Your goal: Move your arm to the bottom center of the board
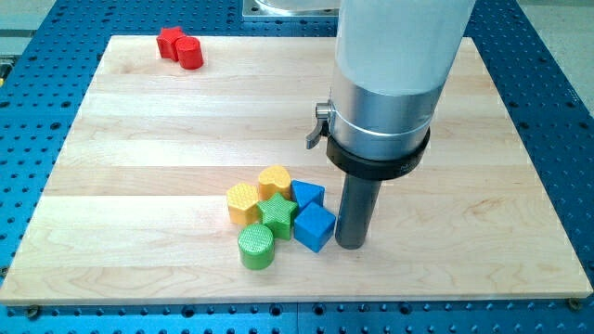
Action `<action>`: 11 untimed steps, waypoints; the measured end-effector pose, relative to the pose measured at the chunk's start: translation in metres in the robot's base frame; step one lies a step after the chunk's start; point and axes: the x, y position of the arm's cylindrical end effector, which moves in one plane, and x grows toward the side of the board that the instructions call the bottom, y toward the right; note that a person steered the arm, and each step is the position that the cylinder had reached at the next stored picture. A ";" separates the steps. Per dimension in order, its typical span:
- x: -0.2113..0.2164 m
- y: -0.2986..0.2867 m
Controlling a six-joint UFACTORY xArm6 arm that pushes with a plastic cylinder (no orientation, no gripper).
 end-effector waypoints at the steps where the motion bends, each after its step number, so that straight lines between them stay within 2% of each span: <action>1: 0.000 0.003; 3: 0.011 0.002; 5: 0.045 -0.043; 11: 0.043 -0.051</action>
